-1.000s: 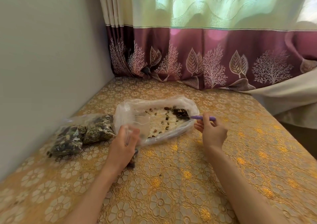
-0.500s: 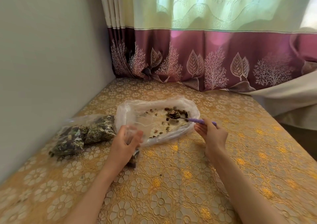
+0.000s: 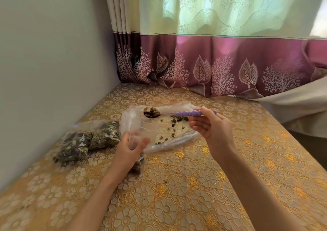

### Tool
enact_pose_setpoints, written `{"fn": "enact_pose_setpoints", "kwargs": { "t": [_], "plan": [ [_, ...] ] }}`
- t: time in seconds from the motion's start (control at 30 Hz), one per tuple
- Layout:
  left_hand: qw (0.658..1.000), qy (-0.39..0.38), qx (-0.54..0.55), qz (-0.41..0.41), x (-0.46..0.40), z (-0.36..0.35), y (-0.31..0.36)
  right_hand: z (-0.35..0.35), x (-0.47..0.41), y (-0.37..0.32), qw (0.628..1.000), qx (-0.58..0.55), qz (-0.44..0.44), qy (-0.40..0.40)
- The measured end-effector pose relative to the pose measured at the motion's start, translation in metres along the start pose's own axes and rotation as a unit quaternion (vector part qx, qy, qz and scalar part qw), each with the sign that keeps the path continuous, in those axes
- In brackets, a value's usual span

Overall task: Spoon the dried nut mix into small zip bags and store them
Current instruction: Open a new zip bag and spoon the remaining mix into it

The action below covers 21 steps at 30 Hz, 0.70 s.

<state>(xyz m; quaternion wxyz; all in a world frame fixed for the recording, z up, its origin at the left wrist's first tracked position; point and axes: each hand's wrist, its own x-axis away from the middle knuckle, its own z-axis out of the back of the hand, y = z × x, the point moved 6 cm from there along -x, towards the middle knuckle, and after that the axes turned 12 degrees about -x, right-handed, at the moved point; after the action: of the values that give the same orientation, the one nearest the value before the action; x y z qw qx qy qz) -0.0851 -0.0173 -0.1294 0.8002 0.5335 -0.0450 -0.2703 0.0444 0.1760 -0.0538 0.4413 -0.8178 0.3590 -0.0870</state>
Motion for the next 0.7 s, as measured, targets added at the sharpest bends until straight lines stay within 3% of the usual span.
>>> {"fn": "enact_pose_setpoints", "kwargs": {
  "t": [0.2, 0.33, 0.5, 0.6, 0.7],
  "plan": [
    [0.999, -0.015, 0.050, 0.014, 0.000, -0.003, -0.003, -0.028, 0.014, 0.006, 0.979, 0.127, 0.043, -0.153],
    [1.000, 0.005, 0.016, 0.020, 0.001, -0.001, -0.004, -0.028, 0.013, 0.006, 0.973, 0.142, 0.058, -0.173],
    [0.999, -0.017, 0.033, 0.009, 0.002, -0.002, 0.002, -0.019, 0.006, 0.002, 0.983, 0.096, 0.056, -0.144],
    [0.999, -0.023, 0.045, 0.016, 0.003, -0.003, 0.001, 0.000, -0.002, 0.000, 0.996, 0.043, 0.046, -0.065],
    [0.999, -0.018, 0.022, 0.018, 0.002, -0.003, 0.001, 0.023, -0.007, 0.004, 0.998, 0.059, 0.029, -0.003]
  ]
}}
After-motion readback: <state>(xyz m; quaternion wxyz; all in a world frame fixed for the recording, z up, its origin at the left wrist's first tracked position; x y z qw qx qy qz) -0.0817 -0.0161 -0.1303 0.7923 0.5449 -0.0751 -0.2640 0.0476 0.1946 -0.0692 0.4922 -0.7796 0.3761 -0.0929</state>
